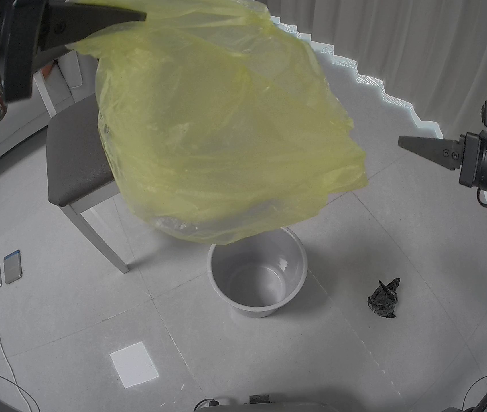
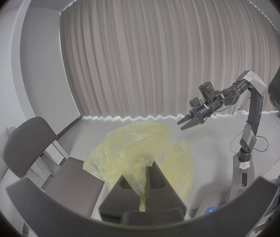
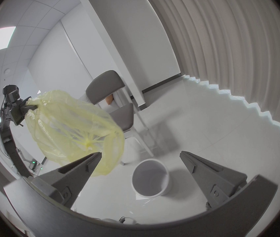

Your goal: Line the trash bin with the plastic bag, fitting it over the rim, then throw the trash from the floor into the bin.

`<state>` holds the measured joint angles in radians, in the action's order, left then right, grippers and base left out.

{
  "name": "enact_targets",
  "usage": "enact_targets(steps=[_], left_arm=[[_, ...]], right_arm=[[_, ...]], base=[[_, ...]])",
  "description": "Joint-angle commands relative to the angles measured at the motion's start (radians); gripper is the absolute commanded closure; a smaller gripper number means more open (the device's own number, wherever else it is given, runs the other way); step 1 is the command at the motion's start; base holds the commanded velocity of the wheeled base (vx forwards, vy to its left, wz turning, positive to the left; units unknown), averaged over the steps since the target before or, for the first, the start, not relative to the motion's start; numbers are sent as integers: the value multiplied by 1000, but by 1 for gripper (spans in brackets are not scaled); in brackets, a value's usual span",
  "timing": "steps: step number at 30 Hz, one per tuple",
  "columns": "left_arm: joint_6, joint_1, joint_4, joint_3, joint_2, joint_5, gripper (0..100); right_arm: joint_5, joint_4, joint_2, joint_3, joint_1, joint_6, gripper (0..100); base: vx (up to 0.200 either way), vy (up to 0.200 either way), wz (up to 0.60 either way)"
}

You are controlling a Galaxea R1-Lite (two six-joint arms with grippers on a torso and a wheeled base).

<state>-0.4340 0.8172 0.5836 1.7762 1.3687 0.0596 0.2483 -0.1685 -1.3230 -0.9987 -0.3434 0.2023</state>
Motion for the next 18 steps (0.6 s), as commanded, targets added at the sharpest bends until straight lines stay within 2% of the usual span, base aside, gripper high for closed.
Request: enact_targets(steps=[1,3,8,13,18], left_arm=[[6,20,-5,19,32,9,100],[8,26,-5,20,38,9,100],[31,74,-8,20,46,9,100],[43,105,-57,11,64,23,100],[43,122,-84,11,79,49,100]], right_arm=[[0,0,1,17,-65,23,0],[-7,0,-1,22,-98,42,0],[-6,-9,-24,5,-111,46,0],[-9,-8,-32,20,-158,46,0],[-9,-8,-32,43,-161,42,0]], base=[[0,0,0],[0,0,0],[0,0,0],[0,0,0],[0,0,0]])
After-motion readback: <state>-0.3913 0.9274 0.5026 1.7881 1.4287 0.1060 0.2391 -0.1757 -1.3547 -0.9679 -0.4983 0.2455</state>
